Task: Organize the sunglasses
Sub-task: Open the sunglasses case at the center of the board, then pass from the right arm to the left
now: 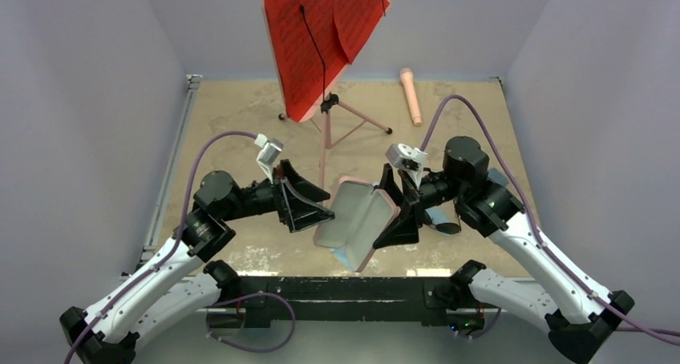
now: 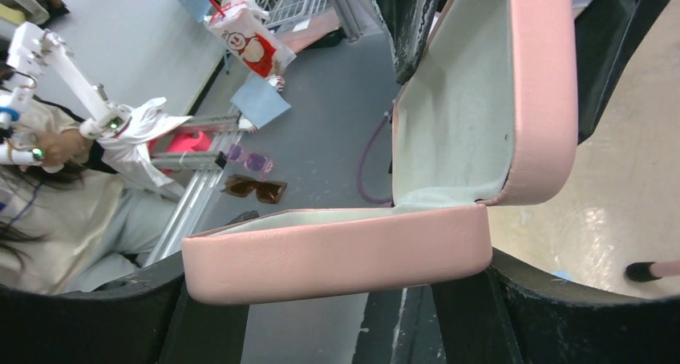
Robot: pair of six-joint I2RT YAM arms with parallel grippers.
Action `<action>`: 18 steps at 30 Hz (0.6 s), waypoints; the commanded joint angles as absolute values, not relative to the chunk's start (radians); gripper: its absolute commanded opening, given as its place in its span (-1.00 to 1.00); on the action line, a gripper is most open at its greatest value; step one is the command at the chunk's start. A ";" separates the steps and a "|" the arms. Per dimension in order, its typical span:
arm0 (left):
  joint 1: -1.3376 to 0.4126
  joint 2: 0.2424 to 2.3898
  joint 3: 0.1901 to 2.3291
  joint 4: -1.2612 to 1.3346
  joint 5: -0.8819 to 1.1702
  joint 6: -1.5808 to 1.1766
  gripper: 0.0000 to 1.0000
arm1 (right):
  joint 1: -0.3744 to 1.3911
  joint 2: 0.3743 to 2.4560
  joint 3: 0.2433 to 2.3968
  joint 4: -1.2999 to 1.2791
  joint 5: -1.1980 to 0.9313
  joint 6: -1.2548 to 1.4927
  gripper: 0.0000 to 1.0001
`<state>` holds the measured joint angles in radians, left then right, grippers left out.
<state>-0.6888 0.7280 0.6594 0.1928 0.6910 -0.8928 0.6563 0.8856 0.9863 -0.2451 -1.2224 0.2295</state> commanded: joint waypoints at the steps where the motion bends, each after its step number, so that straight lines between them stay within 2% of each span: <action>1: -0.696 0.715 0.715 -0.154 0.516 -0.717 1.00 | 0.674 0.922 0.994 -0.286 -1.264 0.267 -1.00; 8: -0.713 0.753 0.811 -0.263 0.468 -0.655 0.97 | 0.754 1.050 1.101 -0.580 -1.128 0.094 -1.00; 10: -0.723 0.768 0.839 -0.322 0.419 -0.632 0.87 | 0.765 1.078 1.122 -0.638 -1.113 0.061 -1.00; 13: -0.733 0.793 0.851 -0.358 0.400 -0.592 0.58 | 0.784 1.097 1.138 -0.682 -1.113 0.025 -1.00; 18: -0.777 0.833 0.870 -0.419 0.392 -0.520 0.43 | 0.824 1.138 1.189 -0.831 -1.067 -0.079 -1.00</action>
